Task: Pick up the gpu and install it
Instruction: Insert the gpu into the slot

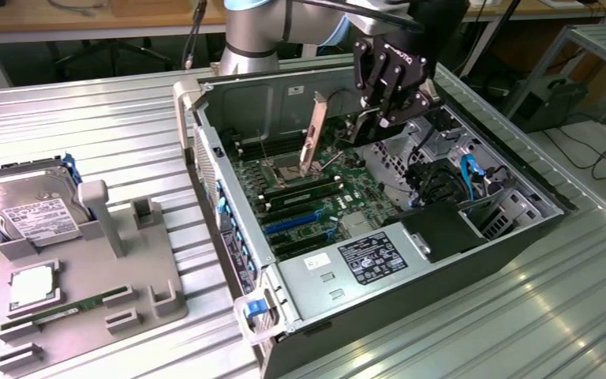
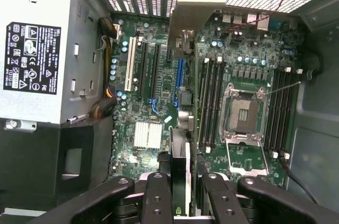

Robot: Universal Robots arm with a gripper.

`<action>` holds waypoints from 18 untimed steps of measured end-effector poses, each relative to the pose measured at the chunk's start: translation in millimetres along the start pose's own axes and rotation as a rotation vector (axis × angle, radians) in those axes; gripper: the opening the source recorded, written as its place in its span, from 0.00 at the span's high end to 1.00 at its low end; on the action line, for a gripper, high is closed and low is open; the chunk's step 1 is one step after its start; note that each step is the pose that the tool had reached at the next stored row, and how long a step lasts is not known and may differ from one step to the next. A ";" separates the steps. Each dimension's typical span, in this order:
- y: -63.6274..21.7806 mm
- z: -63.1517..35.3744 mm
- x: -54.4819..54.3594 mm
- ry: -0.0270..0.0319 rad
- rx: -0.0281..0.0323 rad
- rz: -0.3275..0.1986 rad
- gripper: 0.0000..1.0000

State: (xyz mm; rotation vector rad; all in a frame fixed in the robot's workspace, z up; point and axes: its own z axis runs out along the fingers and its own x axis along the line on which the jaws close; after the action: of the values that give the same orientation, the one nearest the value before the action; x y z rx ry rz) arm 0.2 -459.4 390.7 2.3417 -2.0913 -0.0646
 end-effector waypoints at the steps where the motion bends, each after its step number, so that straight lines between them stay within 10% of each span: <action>1: 0.0 1.1 0.0 0.0000 0.0000 0.000 0.73; 18: -0.5 16.9 0.5 0.0001 -0.0001 0.000 0.73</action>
State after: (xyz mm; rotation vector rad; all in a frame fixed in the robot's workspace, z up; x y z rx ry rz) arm 0.2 -459.4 373.8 2.3416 -2.0912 -0.0646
